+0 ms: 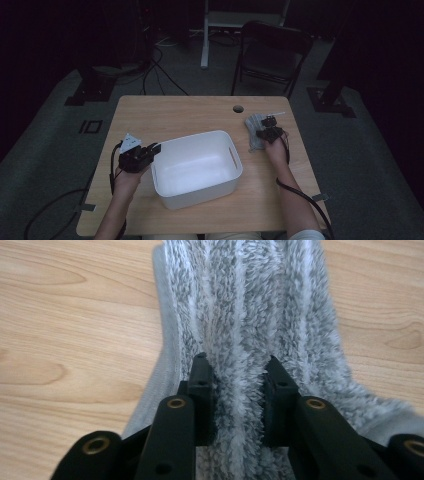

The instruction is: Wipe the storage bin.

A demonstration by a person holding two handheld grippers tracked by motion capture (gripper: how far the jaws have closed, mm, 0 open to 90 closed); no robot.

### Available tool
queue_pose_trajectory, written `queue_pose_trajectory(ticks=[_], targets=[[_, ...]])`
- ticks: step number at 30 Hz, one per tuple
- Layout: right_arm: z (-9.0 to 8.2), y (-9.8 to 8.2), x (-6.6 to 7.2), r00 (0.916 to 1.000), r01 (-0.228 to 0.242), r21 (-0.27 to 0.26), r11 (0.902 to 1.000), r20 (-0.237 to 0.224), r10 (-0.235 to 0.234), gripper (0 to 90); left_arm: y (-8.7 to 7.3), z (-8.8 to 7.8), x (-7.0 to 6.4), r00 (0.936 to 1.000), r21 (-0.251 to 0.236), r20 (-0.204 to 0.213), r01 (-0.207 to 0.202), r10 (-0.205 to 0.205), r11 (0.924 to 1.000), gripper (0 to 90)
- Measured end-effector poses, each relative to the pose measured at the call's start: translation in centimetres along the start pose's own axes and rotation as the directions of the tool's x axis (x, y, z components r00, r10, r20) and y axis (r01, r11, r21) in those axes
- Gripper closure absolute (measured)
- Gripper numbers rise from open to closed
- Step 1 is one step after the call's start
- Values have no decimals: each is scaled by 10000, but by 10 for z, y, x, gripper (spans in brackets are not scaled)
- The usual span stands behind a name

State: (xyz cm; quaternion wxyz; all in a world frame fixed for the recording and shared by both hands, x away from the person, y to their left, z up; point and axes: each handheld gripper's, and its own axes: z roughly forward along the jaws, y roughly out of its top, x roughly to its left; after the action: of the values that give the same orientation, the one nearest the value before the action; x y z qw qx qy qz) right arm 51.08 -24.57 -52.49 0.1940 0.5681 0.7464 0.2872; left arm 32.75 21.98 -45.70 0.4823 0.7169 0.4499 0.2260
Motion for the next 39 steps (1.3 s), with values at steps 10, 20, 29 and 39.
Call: queue_pose_trajectory(ticks=[10, 20, 29, 39], targets=[[-39, -14, -2, 9949, -104, -587, 9982, -1006, 45, 744, 1, 1, 0, 10000, 5, 6, -13, 13, 10000, 790], [-103, -40, 11, 9725, 47, -1726, 9850, -2285, -447, 744, 2, 2, 0, 10000, 44, -19, -73, 73, 10000, 790], [-169, -64, 35, 9272, 308, -2850, 9580, -3499, -1339, 744, 2, 3, 1, 10000, 51, -4, -98, 98, 9999, 791], [-211, -90, 70, 8412, 562, -3749, 9254, -4814, -2461, 743, 2, 3, 0, 10000, 43, -15, -93, 93, 9999, 790]])
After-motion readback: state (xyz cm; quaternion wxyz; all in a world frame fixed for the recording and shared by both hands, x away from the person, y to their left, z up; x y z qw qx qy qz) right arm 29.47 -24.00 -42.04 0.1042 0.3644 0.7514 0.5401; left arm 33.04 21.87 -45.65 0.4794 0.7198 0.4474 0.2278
